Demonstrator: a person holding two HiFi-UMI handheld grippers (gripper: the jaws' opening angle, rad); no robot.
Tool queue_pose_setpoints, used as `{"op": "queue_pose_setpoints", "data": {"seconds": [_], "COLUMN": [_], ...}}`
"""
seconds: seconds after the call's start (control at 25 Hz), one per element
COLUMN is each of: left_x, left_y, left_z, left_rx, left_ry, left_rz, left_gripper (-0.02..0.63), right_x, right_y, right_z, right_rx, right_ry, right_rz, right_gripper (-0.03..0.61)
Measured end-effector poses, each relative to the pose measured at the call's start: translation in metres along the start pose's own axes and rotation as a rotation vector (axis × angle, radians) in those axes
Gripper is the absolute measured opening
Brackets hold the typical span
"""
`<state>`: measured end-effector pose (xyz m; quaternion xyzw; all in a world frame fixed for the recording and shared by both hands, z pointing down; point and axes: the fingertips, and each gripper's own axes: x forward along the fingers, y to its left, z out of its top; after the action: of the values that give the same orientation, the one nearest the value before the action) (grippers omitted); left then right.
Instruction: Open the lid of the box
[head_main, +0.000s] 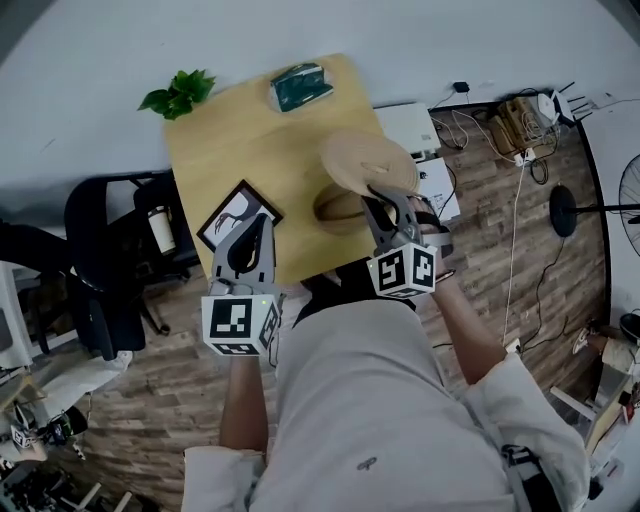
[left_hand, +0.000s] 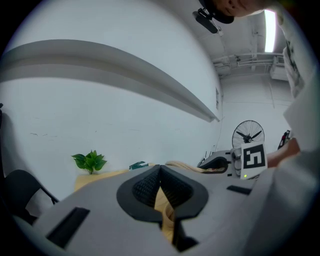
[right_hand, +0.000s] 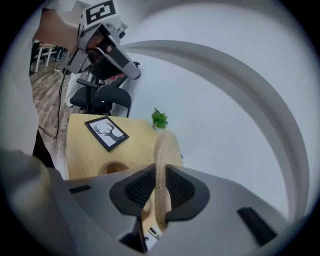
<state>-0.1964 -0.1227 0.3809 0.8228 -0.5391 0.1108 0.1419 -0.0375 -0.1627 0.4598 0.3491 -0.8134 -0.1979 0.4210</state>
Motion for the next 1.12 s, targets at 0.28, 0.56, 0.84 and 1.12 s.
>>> {"op": "queue_pose_setpoints", "data": {"seconds": [0.28, 0.56, 0.84, 1.12], "left_x": [0.014, 0.022, 0.028, 0.031], "left_y": [-0.004, -0.006, -0.011, -0.016], "left_z": [0.015, 0.021, 0.022, 0.022], "left_rx": [0.021, 0.033, 0.037, 0.035], "left_ry": [-0.016, -0.022, -0.018, -0.016], "left_rz": [-0.023, -0.044, -0.064, -0.074], "left_gripper": [0.006, 0.006, 0.006, 0.006], "right_x": [-0.032, -0.055, -0.073, -0.089], "right_y": [-0.037, -0.069, -0.09, -0.097], "right_z": [0.001, -0.003, -0.017, -0.04], "right_rx": [0.169, 0.424, 0.669, 0.885], "right_ry": [-0.041, -0.104, -0.171, -0.217], "right_rz": [-0.058, -0.087, -0.1, -0.106], "right_gripper": [0.063, 0.063, 0.063, 0.062]}}
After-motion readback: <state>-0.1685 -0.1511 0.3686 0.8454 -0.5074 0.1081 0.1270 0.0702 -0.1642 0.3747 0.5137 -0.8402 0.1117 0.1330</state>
